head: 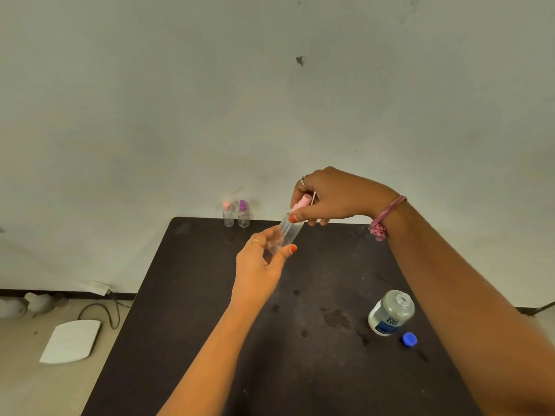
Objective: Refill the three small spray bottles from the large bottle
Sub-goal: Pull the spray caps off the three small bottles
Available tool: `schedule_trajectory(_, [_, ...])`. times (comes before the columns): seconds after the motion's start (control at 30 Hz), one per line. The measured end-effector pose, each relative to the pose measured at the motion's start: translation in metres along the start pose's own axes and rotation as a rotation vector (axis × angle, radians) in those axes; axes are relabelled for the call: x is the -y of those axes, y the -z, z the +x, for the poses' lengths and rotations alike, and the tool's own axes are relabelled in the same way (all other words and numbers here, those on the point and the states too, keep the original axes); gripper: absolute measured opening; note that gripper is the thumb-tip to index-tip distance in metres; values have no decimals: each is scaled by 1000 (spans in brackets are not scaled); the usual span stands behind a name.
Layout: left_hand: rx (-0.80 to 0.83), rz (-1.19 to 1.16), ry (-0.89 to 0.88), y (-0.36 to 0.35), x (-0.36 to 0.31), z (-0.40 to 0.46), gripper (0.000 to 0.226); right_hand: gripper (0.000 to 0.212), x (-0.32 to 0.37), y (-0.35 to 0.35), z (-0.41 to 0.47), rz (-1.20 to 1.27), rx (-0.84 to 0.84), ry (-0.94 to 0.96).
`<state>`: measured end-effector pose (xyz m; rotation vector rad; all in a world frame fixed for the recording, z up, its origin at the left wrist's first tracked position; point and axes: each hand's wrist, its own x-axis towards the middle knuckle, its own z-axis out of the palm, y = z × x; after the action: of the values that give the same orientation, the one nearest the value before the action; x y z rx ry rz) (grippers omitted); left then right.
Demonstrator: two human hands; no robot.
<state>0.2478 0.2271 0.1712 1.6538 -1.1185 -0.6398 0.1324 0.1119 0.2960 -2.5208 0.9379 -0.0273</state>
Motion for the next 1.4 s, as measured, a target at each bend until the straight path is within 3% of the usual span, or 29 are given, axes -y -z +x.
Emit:
schedule_trajectory(0.13, [-1,-9,7,-1,2,-2,48,50,0,0,-2,19,26,-22])
schedule_trajectory(0.27, [7,-26,8,-4,2,-2,47,30,-2,-2,-1,48,5,-12])
schedule_trajectory(0.4, [8,-17,27,-8,4,-2,47,42,-2,-1,-2,61,22,-50])
schedule_trajectory(0.53, [15,-8,25,-9,6,-2,47,25,-4,-3,-3,50,16,-37])
schedule_trajectory(0.67, [20,-7,21,-12,7,-2,46,45,-5,-4,-4,42,41,-101])
schedule_trajectory(0.77, [33,-13,9,-14,8,-3,48,38,-7,-7,-4,40,73,-138])
schedule_trajectory(0.9, [47,-21,69,-19,12,0,49,25,-14,1,-8,49,23,-52])
schedule_trajectory(1.4, [69,-69,145,-30,49,2,42,27,-51,16,-41,329,-222,-128])
